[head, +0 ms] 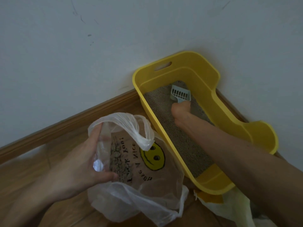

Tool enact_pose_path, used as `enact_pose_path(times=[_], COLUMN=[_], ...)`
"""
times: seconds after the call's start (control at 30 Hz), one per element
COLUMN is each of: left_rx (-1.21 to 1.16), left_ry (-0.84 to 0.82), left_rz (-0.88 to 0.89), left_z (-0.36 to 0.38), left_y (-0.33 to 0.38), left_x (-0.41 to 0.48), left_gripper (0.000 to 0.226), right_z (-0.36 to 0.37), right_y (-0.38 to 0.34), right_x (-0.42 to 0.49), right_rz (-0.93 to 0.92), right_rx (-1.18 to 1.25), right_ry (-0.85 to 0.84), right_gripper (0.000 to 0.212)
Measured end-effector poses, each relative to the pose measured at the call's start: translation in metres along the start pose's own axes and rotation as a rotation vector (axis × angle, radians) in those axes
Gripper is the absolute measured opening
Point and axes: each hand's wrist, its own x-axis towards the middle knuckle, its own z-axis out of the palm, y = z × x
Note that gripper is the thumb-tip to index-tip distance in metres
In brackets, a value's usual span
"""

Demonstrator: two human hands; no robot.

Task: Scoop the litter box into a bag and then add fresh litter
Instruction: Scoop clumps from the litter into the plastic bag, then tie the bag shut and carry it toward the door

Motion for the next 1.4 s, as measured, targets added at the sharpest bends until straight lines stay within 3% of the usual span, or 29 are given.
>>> enact_pose_path(times=[0.17, 0.3, 0.37, 0.6, 0.67, 0.73, 1.03, 1.4], left_rx=[-0.001, -0.018, -0.016, -0.003, -0.001, 0.003, -0.063, 0.004], left_ry=[0.001, 0.019, 0.021, 0.03, 0.033, 0.04, 0.035, -0.025], left_rz=[0.002, 0.013, 0.032, 0.059, 0.058, 0.067, 0.103, 0.078], left_z=[-0.001, -0.002, -0.001, 0.003, 0.003, 0.003, -0.003, -0.011], left_y=[0.003, 0.004, 0.003, -0.005, -0.007, -0.006, 0.001, -0.001], left_x=[-0.002, -0.004, -0.003, -0.001, -0.001, 0.0, -0.003, -0.006], left_gripper=[0.122, 0.116, 0.114, 0.112, 0.115, 0.117, 0.102, 0.099], right_z=[0.006, 0.003, -0.001, -0.023, -0.034, -0.045, -0.111, -0.163], right_y=[-0.001, -0.003, -0.006, -0.008, -0.006, -0.002, 0.011, 0.042], right_x=[0.006, -0.003, -0.009, -0.025, -0.034, -0.044, -0.117, -0.172], right_rz=[0.068, 0.069, 0.075, -0.061, -0.148, -0.279, -0.697, -0.899], right_rx=[0.051, 0.095, 0.073, -0.149, -0.257, -0.404, -0.542, -0.557], right_ry=[-0.021, -0.228, -0.325, -0.487, -0.489, -0.474, -0.449, -0.556], right_gripper=[0.047, 0.008, 0.002, 0.038, 0.059, 0.067, 0.064, 0.067])
